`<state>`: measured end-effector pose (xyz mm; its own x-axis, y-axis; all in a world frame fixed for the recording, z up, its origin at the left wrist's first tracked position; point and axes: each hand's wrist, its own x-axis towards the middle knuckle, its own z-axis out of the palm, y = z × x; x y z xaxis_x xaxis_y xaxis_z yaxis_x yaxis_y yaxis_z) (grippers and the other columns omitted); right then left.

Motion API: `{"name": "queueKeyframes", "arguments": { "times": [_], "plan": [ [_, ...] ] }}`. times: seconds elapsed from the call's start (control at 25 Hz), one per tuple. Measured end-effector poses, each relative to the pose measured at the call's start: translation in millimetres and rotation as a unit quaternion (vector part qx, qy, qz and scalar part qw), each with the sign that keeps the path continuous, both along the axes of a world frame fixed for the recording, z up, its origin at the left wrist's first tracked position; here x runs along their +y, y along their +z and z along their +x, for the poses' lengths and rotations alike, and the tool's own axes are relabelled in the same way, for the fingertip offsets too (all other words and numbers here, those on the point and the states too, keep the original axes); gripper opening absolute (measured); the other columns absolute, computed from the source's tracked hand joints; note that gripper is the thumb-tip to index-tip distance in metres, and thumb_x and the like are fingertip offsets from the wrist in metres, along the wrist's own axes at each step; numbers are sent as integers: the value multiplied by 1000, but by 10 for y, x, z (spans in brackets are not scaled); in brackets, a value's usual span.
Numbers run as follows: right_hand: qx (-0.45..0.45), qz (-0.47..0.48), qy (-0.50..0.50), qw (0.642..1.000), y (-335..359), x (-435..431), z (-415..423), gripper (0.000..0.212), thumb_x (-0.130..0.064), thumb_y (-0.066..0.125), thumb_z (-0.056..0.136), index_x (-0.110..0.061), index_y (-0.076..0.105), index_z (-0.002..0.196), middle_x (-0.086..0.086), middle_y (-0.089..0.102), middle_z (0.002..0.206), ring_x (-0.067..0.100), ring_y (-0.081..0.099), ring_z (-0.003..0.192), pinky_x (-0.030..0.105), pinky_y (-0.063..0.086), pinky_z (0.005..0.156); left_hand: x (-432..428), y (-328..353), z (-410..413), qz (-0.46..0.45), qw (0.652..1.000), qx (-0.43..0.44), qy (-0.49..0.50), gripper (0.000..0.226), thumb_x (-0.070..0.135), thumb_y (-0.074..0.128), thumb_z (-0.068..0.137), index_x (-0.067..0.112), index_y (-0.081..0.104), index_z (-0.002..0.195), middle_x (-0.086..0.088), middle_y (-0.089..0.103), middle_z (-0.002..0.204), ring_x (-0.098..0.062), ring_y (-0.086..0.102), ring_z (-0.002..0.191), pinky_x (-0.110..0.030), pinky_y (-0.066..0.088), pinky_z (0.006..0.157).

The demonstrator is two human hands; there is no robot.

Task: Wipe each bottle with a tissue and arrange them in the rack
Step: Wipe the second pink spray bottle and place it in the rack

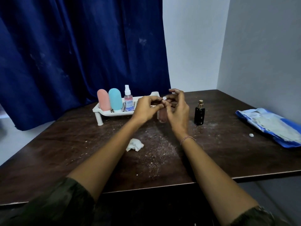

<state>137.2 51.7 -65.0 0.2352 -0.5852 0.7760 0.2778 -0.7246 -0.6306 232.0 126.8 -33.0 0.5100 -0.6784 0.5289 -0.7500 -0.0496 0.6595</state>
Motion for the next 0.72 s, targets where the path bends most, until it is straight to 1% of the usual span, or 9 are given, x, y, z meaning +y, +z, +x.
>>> {"name": "queueKeyframes", "arguments": {
  "times": [0.08,0.2,0.24,0.32,0.4,0.52,0.6,0.64,0.72],
  "plan": [
    [23,-6,49,999,-38,45,70,40,-3,64,84,-15,48,119,2,64,101,10,63,90,30,55,80,154,-32,99,-12,1000,-3,1,27,10,71,80,5,68,107,-3,69,103,-12,63,97,-22,47,91],
    [75,-52,87,992,-61,142,144,40,-3,67,81,-9,50,117,3,59,111,9,59,98,24,53,82,342,-107,276,-79,995,39,37,27,14,72,79,7,68,104,4,67,96,-1,62,85,-11,47,83],
    [90,-78,86,989,-64,157,164,36,-4,68,80,-8,54,114,3,57,111,4,57,97,22,52,81,378,-146,330,-114,990,73,49,25,14,72,79,7,68,103,2,67,94,3,61,81,-9,47,79],
    [134,-105,109,979,-72,187,165,25,-7,69,80,-10,63,104,0,57,103,-7,53,86,9,44,75,436,-235,405,-171,974,139,60,21,12,71,80,7,67,100,2,67,90,8,60,74,-9,49,72],
    [209,-116,170,956,-98,236,165,18,-12,69,81,-15,69,99,-4,62,99,-7,52,86,4,39,75,484,-319,481,-202,962,177,55,14,10,70,81,10,67,94,3,67,86,2,62,75,-13,49,70],
    [335,-182,227,896,-181,299,223,22,-13,64,86,-21,69,106,-7,66,112,4,48,102,6,34,86,538,-380,615,-202,956,209,39,11,11,69,81,21,64,85,2,67,87,-13,64,85,-21,53,73],
    [373,-199,276,863,-190,373,226,25,-9,60,89,-20,67,111,-8,65,117,-3,46,102,6,32,88,561,-381,661,-201,951,233,15,12,12,68,82,22,63,85,-1,67,88,-14,64,86,-25,55,72],
    [381,-183,304,854,-173,403,208,26,-8,58,90,-17,67,112,-8,65,116,-10,45,100,5,32,87,562,-379,672,-201,949,241,5,10,12,68,83,21,62,85,-2,67,88,-15,64,85,-25,56,72],
    [403,-124,364,831,-124,434,155,26,-7,57,90,-11,65,115,-10,65,109,-15,50,96,5,36,85,561,-379,676,-193,948,251,-3,10,12,66,84,20,61,84,-1,66,86,-12,63,82,-21,56,67]
  ]
}}
